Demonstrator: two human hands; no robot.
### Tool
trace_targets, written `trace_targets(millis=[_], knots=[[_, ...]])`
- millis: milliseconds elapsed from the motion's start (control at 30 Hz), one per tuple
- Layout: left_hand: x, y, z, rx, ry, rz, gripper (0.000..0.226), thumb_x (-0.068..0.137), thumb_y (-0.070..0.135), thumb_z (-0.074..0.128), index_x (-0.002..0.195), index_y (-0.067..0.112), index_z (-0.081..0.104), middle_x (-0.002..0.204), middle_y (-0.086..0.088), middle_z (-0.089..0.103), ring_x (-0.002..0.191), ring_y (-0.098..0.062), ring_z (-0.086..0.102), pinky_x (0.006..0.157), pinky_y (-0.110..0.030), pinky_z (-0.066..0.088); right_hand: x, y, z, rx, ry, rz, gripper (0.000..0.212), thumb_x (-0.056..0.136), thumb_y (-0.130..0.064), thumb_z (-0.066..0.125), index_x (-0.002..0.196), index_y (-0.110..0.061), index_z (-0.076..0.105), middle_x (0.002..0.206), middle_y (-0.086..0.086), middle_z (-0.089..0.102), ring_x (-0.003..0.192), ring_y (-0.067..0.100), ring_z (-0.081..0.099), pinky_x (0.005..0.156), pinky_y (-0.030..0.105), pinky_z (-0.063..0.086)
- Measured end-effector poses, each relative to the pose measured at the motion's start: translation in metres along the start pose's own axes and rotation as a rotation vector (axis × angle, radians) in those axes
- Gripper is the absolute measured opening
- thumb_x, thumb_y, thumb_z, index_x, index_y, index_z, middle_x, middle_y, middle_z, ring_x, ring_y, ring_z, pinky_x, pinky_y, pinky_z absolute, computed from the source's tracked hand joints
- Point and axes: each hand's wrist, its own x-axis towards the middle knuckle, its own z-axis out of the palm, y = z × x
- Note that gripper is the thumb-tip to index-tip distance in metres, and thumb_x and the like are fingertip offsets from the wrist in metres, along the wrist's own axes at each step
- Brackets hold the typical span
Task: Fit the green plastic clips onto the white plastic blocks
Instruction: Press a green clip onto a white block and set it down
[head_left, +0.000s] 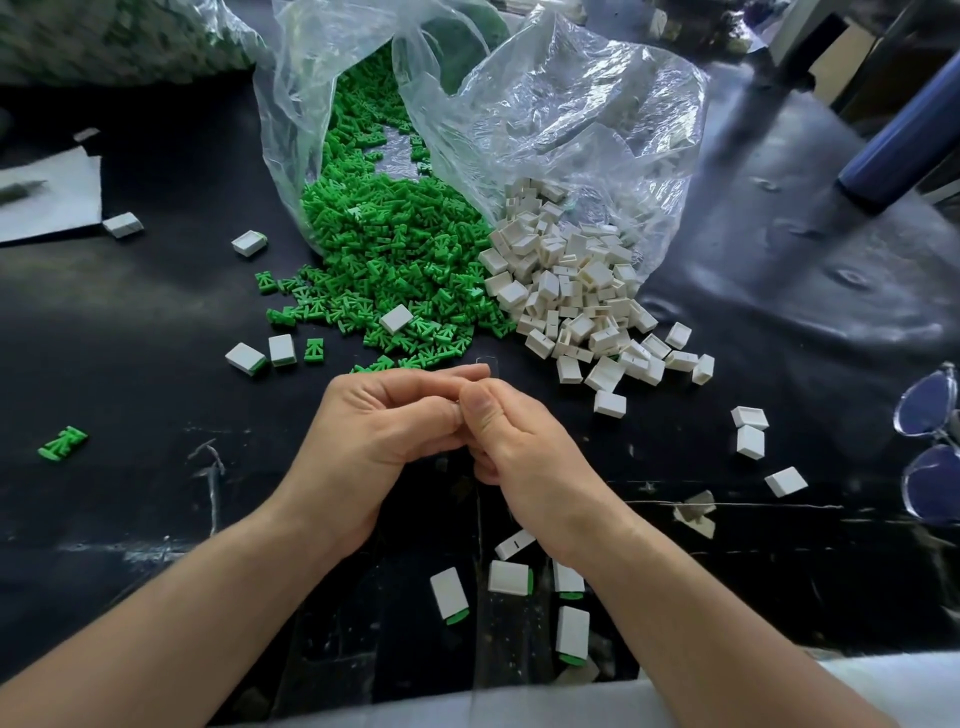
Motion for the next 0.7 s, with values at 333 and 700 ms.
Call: trace_targets(millis=[333, 700], knots=[[-0.0004, -0.0002, 0.0003, -0.029, -0.001, -0.015, 0.017, 0.056, 0.01, 0.063, 0.067, 0.008, 0.076, 0.096, -0.004, 0.074, 0.082, -0.017, 0.071, 0.062, -0.021, 0.055, 0.0006, -0.0004, 0.0005, -0.068, 0.045, -0.033, 0.025, 0.1, -0.029, 0.034, 0.097, -0.026, 0.058, 0.054, -0.036, 0.049, 0.057, -0.015, 0.046, 0.061, 0.014, 0.03], [0.0008, -0.0005, -0.0015, -0.044, -0.025, -0.014, 0.016, 0.053, 0.0, 0.072, 0.065, 0.01, 0.076, 0.096, -0.003, 0.074, 0.083, -0.016, 0.071, 0.062, -0.021, 0.055, 0.0011, 0.002, -0.0001, -0.095, 0.064, -0.055, 0.029, 0.099, -0.03, 0.035, 0.102, -0.018, 0.061, 0.061, -0.023, 0.05, 0.058, -0.011, 0.045, 0.061, 0.014, 0.031]])
